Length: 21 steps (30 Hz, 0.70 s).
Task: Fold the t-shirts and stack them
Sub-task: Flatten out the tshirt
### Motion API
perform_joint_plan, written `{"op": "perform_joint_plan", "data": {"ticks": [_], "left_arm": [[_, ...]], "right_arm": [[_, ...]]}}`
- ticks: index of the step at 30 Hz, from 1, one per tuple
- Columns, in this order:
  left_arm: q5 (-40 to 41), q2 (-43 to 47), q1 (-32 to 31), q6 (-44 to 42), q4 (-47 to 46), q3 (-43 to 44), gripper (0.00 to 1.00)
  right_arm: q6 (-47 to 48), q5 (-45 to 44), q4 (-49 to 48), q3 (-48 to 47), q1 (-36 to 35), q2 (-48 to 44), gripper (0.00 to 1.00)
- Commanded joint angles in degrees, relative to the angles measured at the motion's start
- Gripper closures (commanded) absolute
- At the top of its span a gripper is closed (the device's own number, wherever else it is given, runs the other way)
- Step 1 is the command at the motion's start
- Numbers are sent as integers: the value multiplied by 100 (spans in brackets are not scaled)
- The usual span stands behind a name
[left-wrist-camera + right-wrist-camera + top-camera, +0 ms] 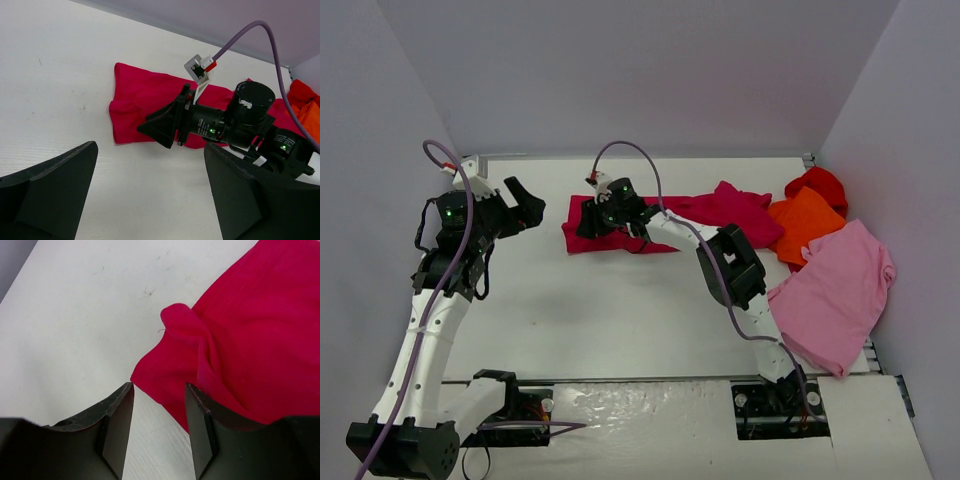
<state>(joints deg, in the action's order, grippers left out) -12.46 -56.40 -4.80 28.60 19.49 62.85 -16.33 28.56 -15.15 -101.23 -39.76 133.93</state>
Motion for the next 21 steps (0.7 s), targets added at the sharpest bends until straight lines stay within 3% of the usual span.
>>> {"op": "perform_joint_plan", "data": {"ticks": [1,5,21], "left_arm": [[-115,37,23,-35,-388,193,15],[-141,15,23,-21,-384,193,15],[-186,-73,23,-12,-402,193,15]], "right_arm": [[356,-725,67,-371,-32,-905,59],[531,-993,561,-883,-14,-579,59],[719,-1028,685,-1276,214,563,59]]}}
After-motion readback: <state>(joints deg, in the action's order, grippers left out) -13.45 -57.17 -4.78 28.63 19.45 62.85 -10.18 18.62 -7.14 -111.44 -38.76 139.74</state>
